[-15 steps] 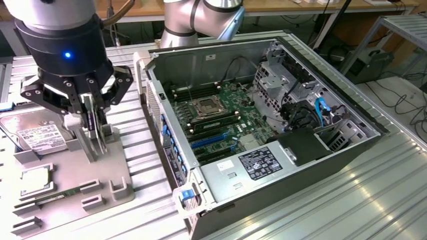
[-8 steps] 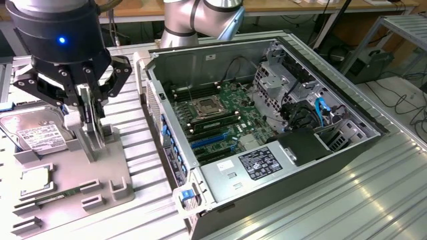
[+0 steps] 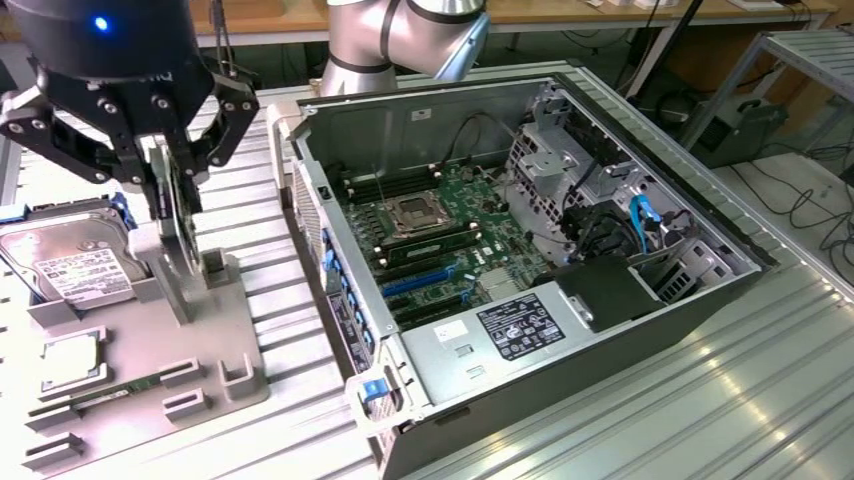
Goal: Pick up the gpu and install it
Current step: 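Pick up the gpu and move the gpu toward the slot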
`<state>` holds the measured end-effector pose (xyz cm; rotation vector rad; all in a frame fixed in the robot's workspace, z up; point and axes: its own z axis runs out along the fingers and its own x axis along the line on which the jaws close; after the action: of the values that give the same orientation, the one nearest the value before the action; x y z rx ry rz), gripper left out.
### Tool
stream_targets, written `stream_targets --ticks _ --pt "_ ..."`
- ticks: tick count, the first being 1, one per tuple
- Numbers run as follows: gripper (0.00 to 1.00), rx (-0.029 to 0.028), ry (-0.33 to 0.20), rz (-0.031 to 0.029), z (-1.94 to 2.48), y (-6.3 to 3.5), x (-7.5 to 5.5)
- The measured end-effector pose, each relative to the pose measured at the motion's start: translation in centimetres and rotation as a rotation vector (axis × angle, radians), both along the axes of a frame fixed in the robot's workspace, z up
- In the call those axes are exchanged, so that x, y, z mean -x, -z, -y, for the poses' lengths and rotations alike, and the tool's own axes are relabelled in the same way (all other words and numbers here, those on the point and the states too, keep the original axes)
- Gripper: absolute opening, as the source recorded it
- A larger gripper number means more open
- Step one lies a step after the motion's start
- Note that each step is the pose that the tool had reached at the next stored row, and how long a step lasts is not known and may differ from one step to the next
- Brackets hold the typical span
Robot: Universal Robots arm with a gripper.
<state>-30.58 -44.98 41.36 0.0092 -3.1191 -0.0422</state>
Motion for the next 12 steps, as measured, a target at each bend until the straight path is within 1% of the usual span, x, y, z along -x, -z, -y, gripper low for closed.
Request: stream_targets --ticks 4,5,7,12 --pt "0.28 -0.0001 0.000 0.0001 0.00 -1.36 0.0" --pt "0.28 0.0000 0.000 0.0000 0.00 -1.53 0.0" --pt "0.28 -0.0016 0.000 0.0002 0.00 -1.60 0.0" --pt "0.28 -0.0018 0.000 0.0000 0.00 -1.60 0.0"
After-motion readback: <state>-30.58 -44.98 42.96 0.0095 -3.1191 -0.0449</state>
